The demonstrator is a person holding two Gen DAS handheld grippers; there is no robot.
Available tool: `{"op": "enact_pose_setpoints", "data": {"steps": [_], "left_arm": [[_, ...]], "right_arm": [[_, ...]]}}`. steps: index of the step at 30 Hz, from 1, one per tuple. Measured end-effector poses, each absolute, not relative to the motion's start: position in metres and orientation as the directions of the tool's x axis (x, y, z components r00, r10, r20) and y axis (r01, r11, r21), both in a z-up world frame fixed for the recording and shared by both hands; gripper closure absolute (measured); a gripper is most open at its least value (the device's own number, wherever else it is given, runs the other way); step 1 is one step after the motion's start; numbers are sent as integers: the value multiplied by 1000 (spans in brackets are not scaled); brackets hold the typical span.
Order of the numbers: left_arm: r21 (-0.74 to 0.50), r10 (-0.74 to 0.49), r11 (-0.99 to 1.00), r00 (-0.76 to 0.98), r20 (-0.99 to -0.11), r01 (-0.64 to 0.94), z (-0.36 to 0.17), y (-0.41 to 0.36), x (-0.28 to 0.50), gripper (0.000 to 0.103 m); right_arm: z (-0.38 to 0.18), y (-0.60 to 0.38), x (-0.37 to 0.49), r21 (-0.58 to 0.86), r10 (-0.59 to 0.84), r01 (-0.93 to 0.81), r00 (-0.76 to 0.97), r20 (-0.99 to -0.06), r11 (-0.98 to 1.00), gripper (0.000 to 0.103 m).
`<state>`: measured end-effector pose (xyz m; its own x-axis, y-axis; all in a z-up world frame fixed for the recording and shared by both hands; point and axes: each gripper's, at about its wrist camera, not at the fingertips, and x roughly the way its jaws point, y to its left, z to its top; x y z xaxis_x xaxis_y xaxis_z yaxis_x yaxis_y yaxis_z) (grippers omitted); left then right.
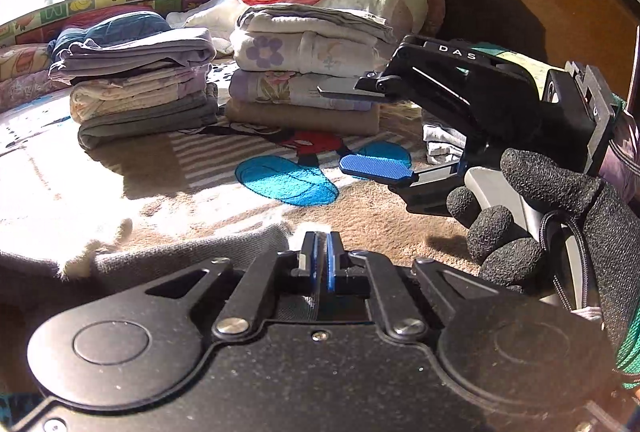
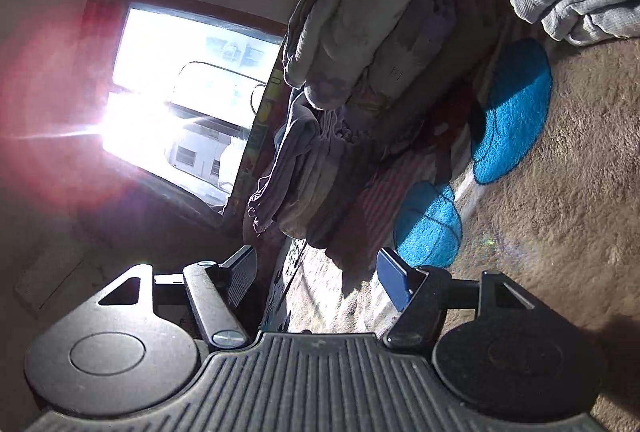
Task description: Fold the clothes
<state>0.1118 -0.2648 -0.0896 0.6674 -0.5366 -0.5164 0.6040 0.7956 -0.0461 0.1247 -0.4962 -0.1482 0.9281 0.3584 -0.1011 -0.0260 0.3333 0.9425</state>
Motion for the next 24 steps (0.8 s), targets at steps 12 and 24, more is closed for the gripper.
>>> {"op": "enact_pose_setpoints", "data": {"steps": [12,24], "left_arm": [[-203,-381,924,793,-475,323,-49,-150,122,52],[-245,-222,964,817,-532,102,-47,-69,130,33]], "right_arm": [[-117,-435,142,800,488,-154,852,-189,580,25],[-121,-344,184,766,597,-133,713,-367,629,14]]}}
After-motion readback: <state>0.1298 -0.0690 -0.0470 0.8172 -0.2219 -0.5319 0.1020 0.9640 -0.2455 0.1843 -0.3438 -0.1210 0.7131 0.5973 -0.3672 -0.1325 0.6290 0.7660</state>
